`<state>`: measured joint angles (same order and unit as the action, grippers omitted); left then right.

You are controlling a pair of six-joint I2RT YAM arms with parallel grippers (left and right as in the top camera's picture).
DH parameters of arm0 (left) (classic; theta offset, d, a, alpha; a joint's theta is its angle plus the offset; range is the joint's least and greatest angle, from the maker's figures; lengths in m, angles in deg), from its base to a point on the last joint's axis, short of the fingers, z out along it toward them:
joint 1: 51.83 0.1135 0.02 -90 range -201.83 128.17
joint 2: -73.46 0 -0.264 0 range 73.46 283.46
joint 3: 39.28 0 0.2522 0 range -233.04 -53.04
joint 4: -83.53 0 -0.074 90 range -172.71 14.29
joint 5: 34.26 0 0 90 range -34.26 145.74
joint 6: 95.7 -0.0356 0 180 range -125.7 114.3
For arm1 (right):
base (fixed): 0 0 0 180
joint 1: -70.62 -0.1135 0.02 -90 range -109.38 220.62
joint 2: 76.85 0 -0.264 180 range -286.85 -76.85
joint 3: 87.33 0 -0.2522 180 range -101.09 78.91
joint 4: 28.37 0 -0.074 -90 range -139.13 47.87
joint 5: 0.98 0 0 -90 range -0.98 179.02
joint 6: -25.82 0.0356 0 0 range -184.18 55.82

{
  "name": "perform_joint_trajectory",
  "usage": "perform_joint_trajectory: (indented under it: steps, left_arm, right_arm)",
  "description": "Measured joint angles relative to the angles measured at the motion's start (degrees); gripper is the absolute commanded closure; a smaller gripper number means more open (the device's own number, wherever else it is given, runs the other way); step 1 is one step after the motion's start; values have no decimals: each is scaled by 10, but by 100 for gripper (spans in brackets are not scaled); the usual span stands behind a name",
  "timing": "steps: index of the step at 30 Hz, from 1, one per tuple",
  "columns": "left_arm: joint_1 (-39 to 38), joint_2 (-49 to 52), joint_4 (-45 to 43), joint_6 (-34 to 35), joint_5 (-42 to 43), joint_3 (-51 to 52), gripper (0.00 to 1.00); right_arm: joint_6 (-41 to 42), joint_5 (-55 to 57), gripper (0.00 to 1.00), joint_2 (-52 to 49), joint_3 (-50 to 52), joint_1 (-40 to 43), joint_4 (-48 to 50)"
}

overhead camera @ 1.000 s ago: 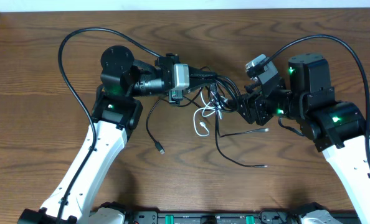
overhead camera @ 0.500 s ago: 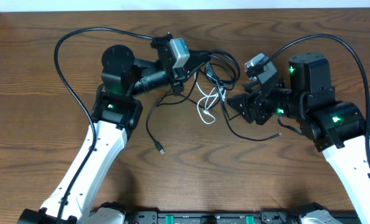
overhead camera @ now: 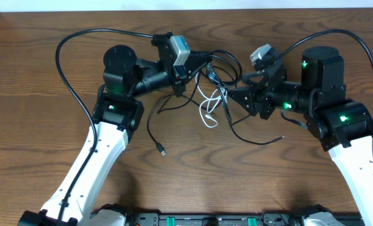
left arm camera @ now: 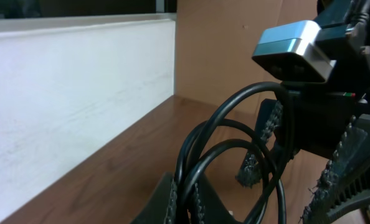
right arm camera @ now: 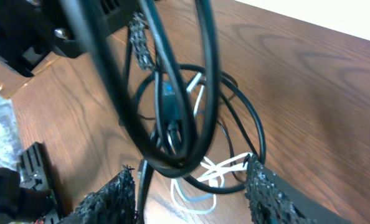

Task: Untangle cables

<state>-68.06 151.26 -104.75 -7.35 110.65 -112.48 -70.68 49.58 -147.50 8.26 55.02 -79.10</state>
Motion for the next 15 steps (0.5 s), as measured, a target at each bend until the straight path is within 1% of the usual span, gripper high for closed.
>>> perform_joint_trajectory:
  steps: [2,4,9,10,11,12,13,14,15]
  left_arm:
    - [0,0,0,14,0,0,92]
    - [-2,0,0,25,0,0,92]
    - [-12,0,0,41,0,0,92]
    - [-14,0,0,44,0,0,92]
    - [-16,0,0,47,0,0,92]
    - [-19,0,0,51,0,0,92]
    - [-20,0,0,53,0,0,92]
    - [-20,0,0,55,0,0,92]
    - [-20,0,0,57,0,0,92]
  right_arm:
    - [0,-12,49,0,0,0,4]
    - [0,-23,52,0,0,0,9]
    - [0,-30,65,0,0,0,10]
    - [0,-31,68,0,0,0,12]
    - [0,-31,75,0,0,0,16]
    - [-1,-32,84,0,0,0,24]
    - [0,-32,89,0,0,0,26]
    - [-1,-33,99,0,0,0,28]
    - [0,-32,99,0,0,1,31]
